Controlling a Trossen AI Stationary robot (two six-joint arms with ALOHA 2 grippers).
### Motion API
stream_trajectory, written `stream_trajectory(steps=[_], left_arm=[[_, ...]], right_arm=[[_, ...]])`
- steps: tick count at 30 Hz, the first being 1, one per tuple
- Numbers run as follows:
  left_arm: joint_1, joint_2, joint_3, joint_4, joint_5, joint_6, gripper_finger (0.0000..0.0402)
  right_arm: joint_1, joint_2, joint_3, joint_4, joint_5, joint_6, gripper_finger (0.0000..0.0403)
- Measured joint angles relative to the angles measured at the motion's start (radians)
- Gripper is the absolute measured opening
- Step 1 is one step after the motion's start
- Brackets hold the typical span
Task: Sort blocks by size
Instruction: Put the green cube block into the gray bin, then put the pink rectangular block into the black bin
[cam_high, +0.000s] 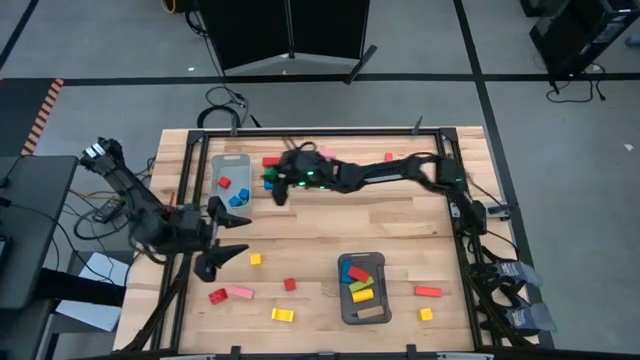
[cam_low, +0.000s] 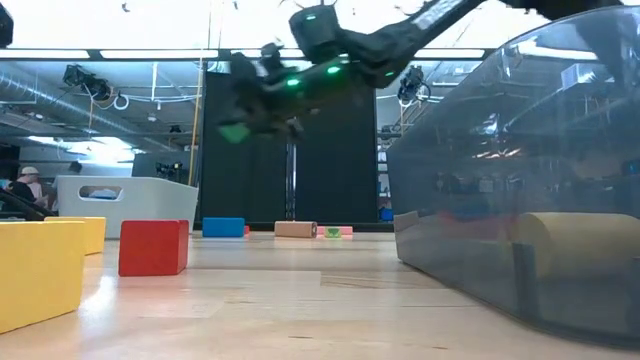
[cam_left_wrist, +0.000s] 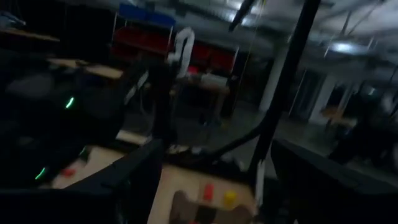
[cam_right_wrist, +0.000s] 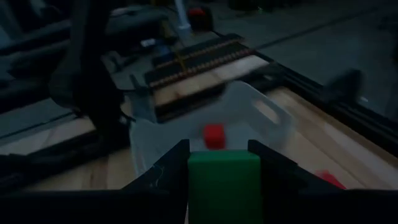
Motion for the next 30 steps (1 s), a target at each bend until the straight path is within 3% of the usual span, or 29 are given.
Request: stream_trajectory(steps=[5, 16, 18, 22, 24, 27, 30], left_arm=[[-0.04, -0.023, 0.0, 0.11, 0.001, 0.091, 0.0305], [-0.046, -0.045, 0.0, 0.099, 0.0, 0.123, 0.0305], [-0.046, -0.045, 0.0, 0.094, -0.001, 0.124, 0.0305], [-0.046, -0.041, 0.0, 0.049, -0.028, 0.12, 0.0305], [-0.046, -0.037, 0.0, 0.022, -0.065, 0.1, 0.0305], [-0.044, -0.037, 0.0, -0.015, -0.104, 0.065, 0.0305], [-0.044, -0.037, 0.0, -0.067, -0.121, 0.014, 0.0304]], right_arm=[[0.017, 0.185, 0.235, 0.004, -0.032, -0.026, 0.0142], [0.019, 0.533, 0.698, -0.083, -0.117, -0.014, 0.0142], [0.019, 0.565, 0.744, -0.115, -0.13, -0.013, 0.0166], [0.019, 0.547, 0.748, -0.132, -0.132, -0.04, 0.0284], [0.021, 0.512, 0.724, -0.117, -0.076, -0.092, 0.0324], [0.036, 0.446, 0.66, -0.038, 0.018, -0.187, 0.0343], [0.041, 0.35, 0.532, 0.043, 0.039, -0.239, 0.0326]])
